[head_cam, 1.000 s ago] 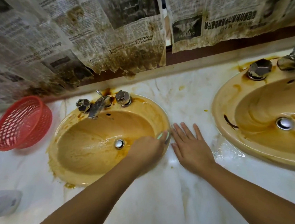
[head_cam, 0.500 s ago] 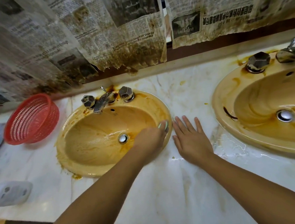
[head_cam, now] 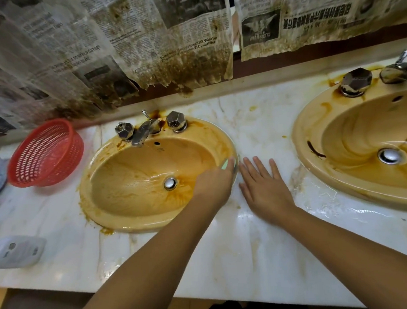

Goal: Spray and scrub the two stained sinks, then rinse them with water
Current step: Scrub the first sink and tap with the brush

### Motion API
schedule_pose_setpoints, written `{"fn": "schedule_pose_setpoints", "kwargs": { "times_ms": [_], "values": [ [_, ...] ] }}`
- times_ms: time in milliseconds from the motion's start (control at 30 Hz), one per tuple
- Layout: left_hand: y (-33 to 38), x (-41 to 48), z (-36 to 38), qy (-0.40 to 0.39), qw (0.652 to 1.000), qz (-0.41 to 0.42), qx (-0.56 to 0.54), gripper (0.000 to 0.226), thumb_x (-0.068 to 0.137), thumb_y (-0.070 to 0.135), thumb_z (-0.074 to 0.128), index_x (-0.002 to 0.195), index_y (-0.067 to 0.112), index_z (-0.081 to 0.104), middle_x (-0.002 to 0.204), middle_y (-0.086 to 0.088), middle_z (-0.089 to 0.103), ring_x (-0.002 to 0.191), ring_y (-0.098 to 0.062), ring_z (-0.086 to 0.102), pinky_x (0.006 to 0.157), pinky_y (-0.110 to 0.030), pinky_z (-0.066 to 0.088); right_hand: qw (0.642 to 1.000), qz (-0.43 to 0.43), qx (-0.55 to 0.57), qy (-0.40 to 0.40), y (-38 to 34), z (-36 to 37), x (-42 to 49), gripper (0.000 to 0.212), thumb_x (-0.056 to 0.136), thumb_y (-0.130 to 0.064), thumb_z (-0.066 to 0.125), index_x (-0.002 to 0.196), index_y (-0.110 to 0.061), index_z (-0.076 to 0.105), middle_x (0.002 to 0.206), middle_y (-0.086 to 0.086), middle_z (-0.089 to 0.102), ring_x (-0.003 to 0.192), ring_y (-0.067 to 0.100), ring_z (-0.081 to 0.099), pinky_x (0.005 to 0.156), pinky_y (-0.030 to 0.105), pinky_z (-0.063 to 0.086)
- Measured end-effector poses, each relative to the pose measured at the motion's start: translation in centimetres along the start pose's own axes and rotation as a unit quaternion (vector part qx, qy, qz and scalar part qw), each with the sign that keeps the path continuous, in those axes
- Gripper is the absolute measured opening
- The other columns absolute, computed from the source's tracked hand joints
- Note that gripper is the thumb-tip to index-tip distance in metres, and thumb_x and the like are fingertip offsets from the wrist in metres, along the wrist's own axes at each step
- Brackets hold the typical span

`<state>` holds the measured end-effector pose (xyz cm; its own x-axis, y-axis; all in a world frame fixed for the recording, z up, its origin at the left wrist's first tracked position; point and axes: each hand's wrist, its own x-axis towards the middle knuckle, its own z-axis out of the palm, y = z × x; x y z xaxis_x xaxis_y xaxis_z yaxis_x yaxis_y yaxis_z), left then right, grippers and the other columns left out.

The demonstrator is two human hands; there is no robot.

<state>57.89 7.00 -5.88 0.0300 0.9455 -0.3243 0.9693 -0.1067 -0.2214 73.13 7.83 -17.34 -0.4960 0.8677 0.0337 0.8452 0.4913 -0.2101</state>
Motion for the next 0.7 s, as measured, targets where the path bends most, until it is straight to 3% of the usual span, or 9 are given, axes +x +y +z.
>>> {"fn": "schedule_pose_setpoints", "kwargs": {
  "times_ms": [67,167,333,433,500,567,700],
  "values": [
    [-0.5,-3.3,0.9,-0.014,1.0,0.017,0.009,0.075,0.102,0.01,0.045,0.163,0.023,0.003,0.091,-0.011,0.058,0.065,-0.029,0.046,0.049,-0.034,0.03,1.0,-0.002,-0.006,0.004,-0.1,0.1,-0.6,0.063,0.109,-0.044,0.013,0.163,-0.013,0.024,0.171,0.004,0.019,0.159,0.026,0.012,0.126,0.058,0.005],
    [-1.7,-7.2,2.6,-0.027,0.999,0.032,0.031,0.067,0.108,0.021,0.039,0.163,0.03,0.001,0.1,-0.012,0.061,0.068,-0.028,0.049,0.054,-0.035,0.032,1.0,0.029,0.002,0.006,-1.3,0.1,-0.8,0.062,0.108,-0.041,0.014,0.162,-0.012,0.027,0.17,0.006,0.021,0.158,0.028,0.014,0.126,0.06,0.006],
    [-0.8,-0.9,1.2,0.014,1.0,-0.004,0.013,0.067,0.106,0.022,0.047,0.161,0.019,0.009,0.095,-0.015,0.066,0.061,-0.029,0.046,0.051,-0.036,0.034,0.999,0.046,0.009,0.001,-2.2,0.2,-1.3,0.064,0.108,-0.043,0.013,0.163,-0.012,0.023,0.171,0.005,0.017,0.159,0.028,0.009,0.125,0.058,-0.001],
    [-1.1,-2.9,1.9,0.005,1.0,0.009,-0.018,0.068,0.106,0.021,0.046,0.162,0.022,0.006,0.085,-0.012,0.054,0.058,-0.027,0.044,0.048,-0.034,0.03,0.999,0.036,-0.002,0.0,-2.0,0.0,-1.6,0.064,0.108,-0.044,0.015,0.161,-0.012,0.029,0.17,0.006,0.021,0.158,0.028,0.013,0.125,0.057,-0.001],
    [-2.2,-6.7,3.4,-0.006,0.999,0.024,-0.025,0.064,0.109,0.03,0.039,0.162,0.03,0.004,0.083,-0.008,0.049,0.063,-0.025,0.047,0.051,-0.034,0.032,0.999,0.044,-0.005,-0.002,-2.3,-0.1,-1.7,0.064,0.107,-0.043,0.015,0.161,-0.011,0.03,0.169,0.008,0.022,0.158,0.03,0.014,0.125,0.059,0.002],
    [-2.7,-7.9,4.2,-0.017,0.999,0.027,-0.033,0.059,0.111,0.037,0.035,0.162,0.034,0.006,0.088,-0.009,0.055,0.07,-0.025,0.051,0.056,-0.034,0.035,0.998,0.059,-0.007,-0.01,-3.3,0.1,-1.7,0.065,0.107,-0.043,0.015,0.161,-0.009,0.028,0.17,0.01,0.02,0.158,0.032,0.012,0.125,0.062,0.003],
    [0.2,-2.9,3.1,-0.033,0.996,0.038,-0.078,0.054,0.112,0.04,0.028,0.163,0.031,0.014,0.112,-0.017,0.066,0.095,-0.036,0.064,0.063,-0.038,0.038,0.997,0.07,0.009,-0.017,-3.9,0.2,-1.8,0.072,0.102,-0.041,0.003,0.163,-0.007,0.02,0.171,0.009,0.015,0.159,0.027,0.006,0.125,0.059,-0.002]
  ]
}}
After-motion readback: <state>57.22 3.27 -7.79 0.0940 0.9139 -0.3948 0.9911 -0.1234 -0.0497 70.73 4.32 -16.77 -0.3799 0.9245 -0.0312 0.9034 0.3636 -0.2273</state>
